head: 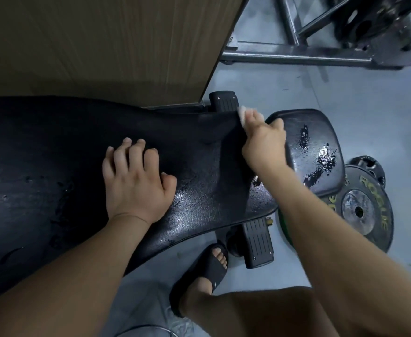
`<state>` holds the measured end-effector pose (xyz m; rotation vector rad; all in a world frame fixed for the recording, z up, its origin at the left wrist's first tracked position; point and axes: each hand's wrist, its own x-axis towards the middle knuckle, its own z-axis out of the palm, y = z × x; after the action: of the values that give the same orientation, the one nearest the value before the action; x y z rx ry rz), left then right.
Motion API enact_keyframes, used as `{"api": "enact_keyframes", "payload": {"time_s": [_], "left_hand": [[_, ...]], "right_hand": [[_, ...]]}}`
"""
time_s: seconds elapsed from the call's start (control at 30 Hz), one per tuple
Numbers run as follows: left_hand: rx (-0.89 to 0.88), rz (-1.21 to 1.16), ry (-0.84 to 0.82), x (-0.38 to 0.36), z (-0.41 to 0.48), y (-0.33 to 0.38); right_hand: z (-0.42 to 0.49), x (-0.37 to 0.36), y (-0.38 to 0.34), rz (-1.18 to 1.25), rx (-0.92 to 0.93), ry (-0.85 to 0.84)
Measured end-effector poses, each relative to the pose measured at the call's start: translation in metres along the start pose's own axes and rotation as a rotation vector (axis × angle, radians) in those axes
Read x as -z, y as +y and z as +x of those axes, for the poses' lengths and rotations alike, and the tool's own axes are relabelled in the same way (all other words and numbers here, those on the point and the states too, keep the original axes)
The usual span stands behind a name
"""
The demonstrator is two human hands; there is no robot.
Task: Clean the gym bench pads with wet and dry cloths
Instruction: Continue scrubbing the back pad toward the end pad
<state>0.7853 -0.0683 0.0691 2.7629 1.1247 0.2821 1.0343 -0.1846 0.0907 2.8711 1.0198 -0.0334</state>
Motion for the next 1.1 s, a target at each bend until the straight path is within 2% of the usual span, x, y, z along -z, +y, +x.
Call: {"api": "enact_keyframes", "payload": {"time_s": [0.07, 0.17, 0.23, 0.27, 0.33, 0.4, 0.43, 0.6, 0.67, 0.73, 0.8, 0.87, 1.0, 1.1], "left_hand": [[0.006, -0.008, -0.004, 0.0, 0.0, 0.0], [0.006, -0.005, 0.001, 0.0, 0.0, 0.001], [0.002, 0.004, 0.009, 0.0, 0.0, 0.001], [0.0, 0.006, 0.013, 0.0, 0.0, 0.001], [-0.002, 0.007, 0.015, 0.0, 0.0, 0.001], [0.001, 0.007, 0.013, -0.001, 0.0, 0.001], [0.003, 0.006, 0.008, -0.001, 0.0, 0.001], [0.003, -0.002, 0.007, -0.002, 0.0, 0.002], [0.004, 0.003, -0.004, -0.001, 0.0, 0.002], [0.004, 0.007, -0.014, -0.001, 0.001, 0.002], [0.003, 0.007, -0.016, -0.001, 0.001, 0.001], [0.003, 0.01, -0.013, -0.002, 0.0, 0.001], [0.0, -0.003, -0.008, -0.002, 0.001, 0.0], [-0.003, -0.005, -0.001, -0.002, 0.0, 0.0]], "right_hand": [[-0.011, 0.0, -0.035, 0.035, 0.018, 0.012], [-0.046, -0.006, -0.08, 0.104, 0.302, -0.001], [-0.043, -0.006, -0.07, 0.14, 0.426, -0.006], [-0.033, -0.003, -0.056, 0.139, 0.409, -0.011], [-0.013, -0.003, -0.03, 0.093, 0.254, -0.006], [-0.006, -0.001, -0.026, 0.107, 0.085, 0.024], [-0.011, 0.001, -0.036, 0.12, 0.061, 0.042], [-0.075, -0.011, -0.072, 0.209, 0.396, -0.002], [-0.064, -0.013, -0.053, 0.182, 0.421, 0.013], [-0.04, -0.011, -0.032, 0.096, 0.258, 0.04], [-0.027, -0.01, -0.025, 0.114, 0.036, 0.076], [-0.04, -0.009, -0.04, 0.164, -0.033, 0.104], [-0.11, -0.013, -0.063, 0.187, 0.239, 0.038], [-0.115, -0.013, -0.033, 0.124, 0.339, 0.044]]}}
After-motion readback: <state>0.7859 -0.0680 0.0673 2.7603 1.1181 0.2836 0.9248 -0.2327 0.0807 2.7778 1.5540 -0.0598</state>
